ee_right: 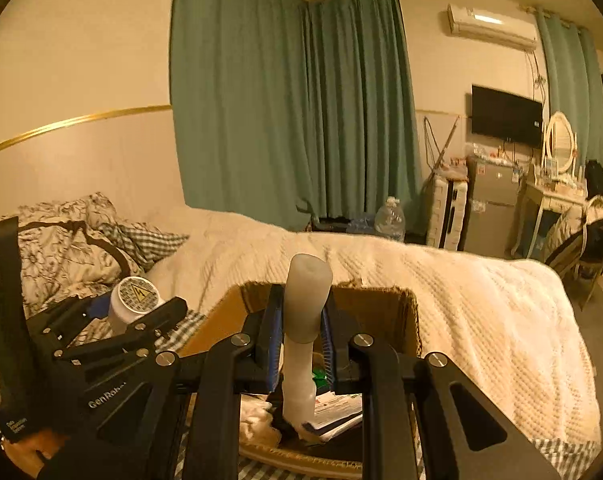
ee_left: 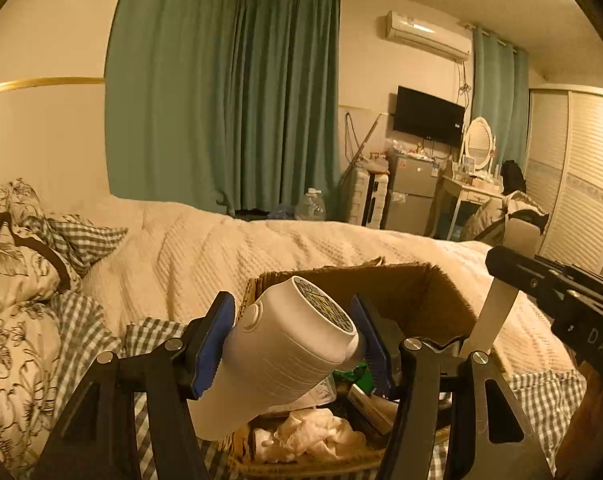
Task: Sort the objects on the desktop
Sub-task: 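Open both grippers to drop the white device and tube into the box, then move both grippers back toward the bead bracelet and teal blister pack, then grasp the wooden bead bracelet with the left gripper while the right gripper grasps the teal blister pack, then lift and carry the bracelet and blister pack over the box with both grippers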
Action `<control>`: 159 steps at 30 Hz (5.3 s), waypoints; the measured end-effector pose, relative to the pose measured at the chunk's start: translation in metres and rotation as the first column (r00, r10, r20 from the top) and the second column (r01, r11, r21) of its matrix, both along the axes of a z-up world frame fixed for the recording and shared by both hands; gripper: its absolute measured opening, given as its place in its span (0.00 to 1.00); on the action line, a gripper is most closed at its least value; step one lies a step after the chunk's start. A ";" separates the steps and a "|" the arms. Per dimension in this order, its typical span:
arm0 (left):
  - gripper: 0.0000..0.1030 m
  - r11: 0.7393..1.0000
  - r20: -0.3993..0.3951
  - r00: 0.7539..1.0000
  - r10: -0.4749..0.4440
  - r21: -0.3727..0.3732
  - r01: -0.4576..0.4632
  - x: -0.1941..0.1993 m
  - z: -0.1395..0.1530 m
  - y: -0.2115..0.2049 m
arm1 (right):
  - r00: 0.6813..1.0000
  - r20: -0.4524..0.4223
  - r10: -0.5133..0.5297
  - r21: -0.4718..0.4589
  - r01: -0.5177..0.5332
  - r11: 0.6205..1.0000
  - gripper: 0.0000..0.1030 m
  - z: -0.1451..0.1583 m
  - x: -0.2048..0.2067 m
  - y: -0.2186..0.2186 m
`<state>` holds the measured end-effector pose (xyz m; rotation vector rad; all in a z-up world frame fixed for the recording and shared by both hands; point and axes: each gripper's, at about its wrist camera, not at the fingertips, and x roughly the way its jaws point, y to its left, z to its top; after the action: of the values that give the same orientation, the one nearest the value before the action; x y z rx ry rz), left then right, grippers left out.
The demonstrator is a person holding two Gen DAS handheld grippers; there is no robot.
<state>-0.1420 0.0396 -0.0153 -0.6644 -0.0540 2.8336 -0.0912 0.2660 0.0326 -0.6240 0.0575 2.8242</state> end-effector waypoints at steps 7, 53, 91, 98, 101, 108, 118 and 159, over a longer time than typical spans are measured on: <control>0.60 1.000 0.060 0.998 -0.019 -0.023 0.020 -0.029 -0.024 0.016 | 0.997 0.071 -0.005 -0.023 0.007 1.000 0.16 -0.025 -0.032 0.019; 1.00 0.999 -0.037 0.998 0.040 0.032 -0.039 0.073 0.039 -0.032 | 0.997 -0.007 -0.073 0.010 0.073 0.997 1.00 0.013 0.070 -0.018; 1.00 0.968 0.448 0.891 0.071 -0.248 0.047 0.107 -0.151 -0.015 | 0.887 0.413 -0.208 -0.158 0.295 0.942 1.00 -0.141 0.145 -0.030; 1.00 0.960 0.525 0.846 0.087 -0.271 0.070 0.099 -0.188 -0.015 | 0.846 0.489 -0.214 -0.185 0.340 0.922 1.00 -0.163 0.139 -0.023; 1.00 0.961 0.551 0.830 0.086 -0.264 0.076 0.096 -0.196 -0.014 | 0.820 0.530 -0.216 -0.196 0.367 0.909 1.00 -0.177 0.134 -0.018; 0.97 0.963 0.596 0.800 0.068 -0.249 0.104 0.091 -0.222 -0.008 | 0.727 0.655 -0.208 -0.171 0.411 0.896 1.00 -0.212 0.121 -0.013; 0.79 0.973 0.571 0.820 0.030 -0.205 0.107 0.096 -0.225 -0.005 | 0.679 0.712 -0.177 -0.181 0.421 0.889 0.86 -0.236 0.114 -0.010; 0.11 0.995 0.192 0.981 -0.027 -0.088 0.045 0.132 -0.085 -0.034 | 0.971 0.205 -0.120 -0.181 0.158 0.971 0.66 -0.098 0.143 -0.061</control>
<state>-0.0096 0.0052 -0.1004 -0.9461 0.0559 2.7424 0.0522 0.2049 -0.0657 -0.8965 0.3353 2.6278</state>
